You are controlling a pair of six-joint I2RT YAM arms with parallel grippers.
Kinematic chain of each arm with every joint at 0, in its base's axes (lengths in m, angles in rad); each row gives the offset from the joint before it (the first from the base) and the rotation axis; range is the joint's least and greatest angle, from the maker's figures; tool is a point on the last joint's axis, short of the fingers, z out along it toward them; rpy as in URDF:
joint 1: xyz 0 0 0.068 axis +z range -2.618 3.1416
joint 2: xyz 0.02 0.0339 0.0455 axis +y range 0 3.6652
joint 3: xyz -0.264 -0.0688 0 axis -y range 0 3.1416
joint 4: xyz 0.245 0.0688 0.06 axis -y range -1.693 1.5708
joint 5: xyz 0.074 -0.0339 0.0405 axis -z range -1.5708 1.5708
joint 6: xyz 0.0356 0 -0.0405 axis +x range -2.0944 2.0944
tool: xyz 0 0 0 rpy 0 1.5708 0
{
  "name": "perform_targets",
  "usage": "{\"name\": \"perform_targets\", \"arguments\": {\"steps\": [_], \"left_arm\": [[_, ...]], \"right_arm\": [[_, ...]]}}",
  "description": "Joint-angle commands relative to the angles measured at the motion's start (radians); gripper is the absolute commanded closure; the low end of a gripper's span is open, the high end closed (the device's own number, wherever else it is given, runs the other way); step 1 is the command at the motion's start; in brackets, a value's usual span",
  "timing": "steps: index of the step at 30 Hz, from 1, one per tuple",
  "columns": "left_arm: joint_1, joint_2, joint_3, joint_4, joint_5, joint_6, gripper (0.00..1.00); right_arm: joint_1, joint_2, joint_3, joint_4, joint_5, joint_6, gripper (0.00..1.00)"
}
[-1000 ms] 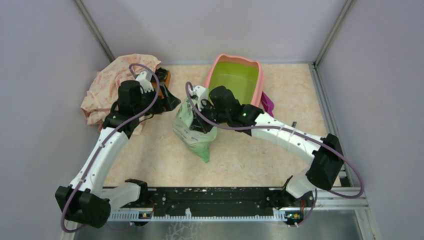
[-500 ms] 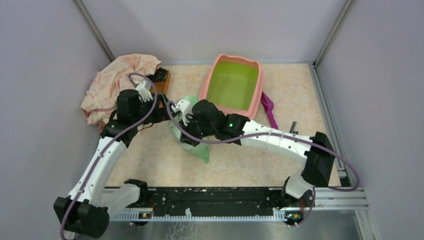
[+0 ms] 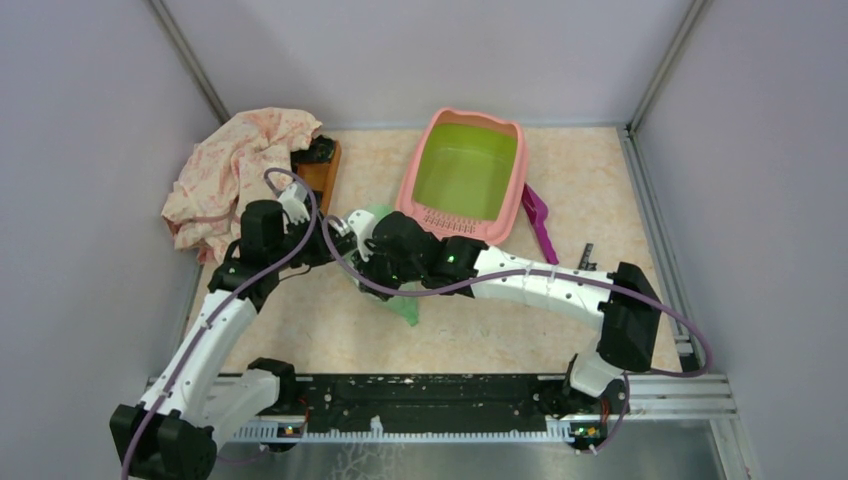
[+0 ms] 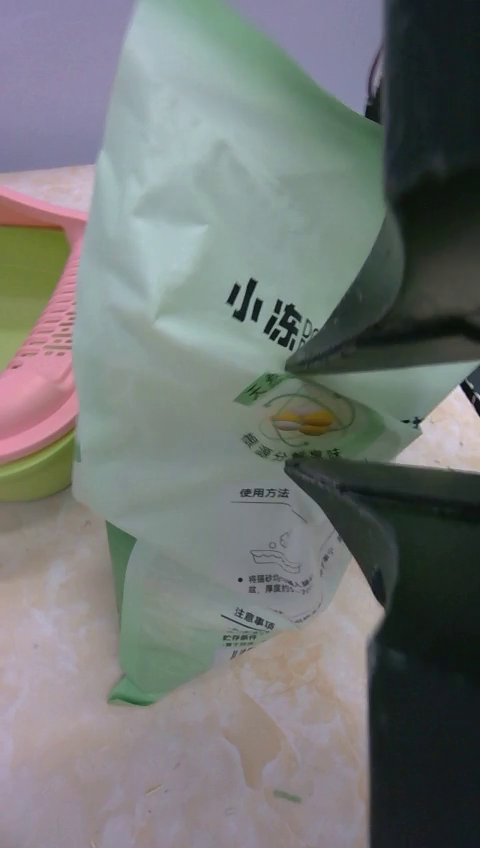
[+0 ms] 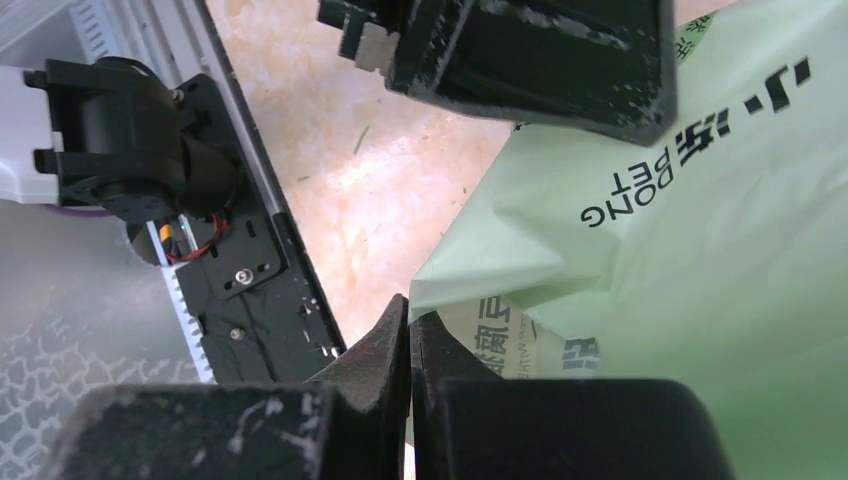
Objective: Fill the litter box with clean litter
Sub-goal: Open the cat litter bag at the center of the board.
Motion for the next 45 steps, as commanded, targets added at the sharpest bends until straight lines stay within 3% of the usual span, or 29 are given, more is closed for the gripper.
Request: {"name": "perform_targets", "arguments": {"steps": [1,5,13,19,20,23,25,35,45], "left_arm": [[0.003,0.002,-0.031,0.015,0.004,-0.001,0.70],[0.003,0.006,-0.035,0.039,0.040,-0.010,0.64],[0.003,-0.002,-0.033,0.081,0.070,0.028,0.98],[0.003,-0.035,-0.050,0.093,0.067,0.042,1.00],[0.003,-0.043,-0.053,0.091,0.063,0.043,1.00],[0.003,-0.067,-0.057,0.089,0.055,0.047,1.00],[0.003,-0.073,-0.058,0.088,0.056,0.049,1.00],[0.003,-0.113,-0.044,0.062,0.041,0.047,1.00],[0.003,-0.152,-0.007,0.015,0.021,0.048,1.00]], "right_arm": [[0.016,-0.035,0.010,-0.018,0.047,0.009,1.00],[0.016,-0.052,-0.009,-0.011,0.037,0.013,1.00],[0.016,-0.075,-0.023,-0.006,0.018,0.022,1.00],[0.016,-0.073,0.001,-0.030,0.025,0.020,1.00],[0.016,-0.072,0.008,-0.039,0.036,0.021,0.93],[0.016,-0.081,0.028,-0.074,0.087,0.015,0.51],[0.016,-0.097,0.038,-0.094,0.123,0.007,0.42],[-0.019,-0.187,0.091,-0.189,0.209,-0.040,0.41],[-0.088,-0.231,0.057,-0.195,0.202,-0.019,0.46]]}}
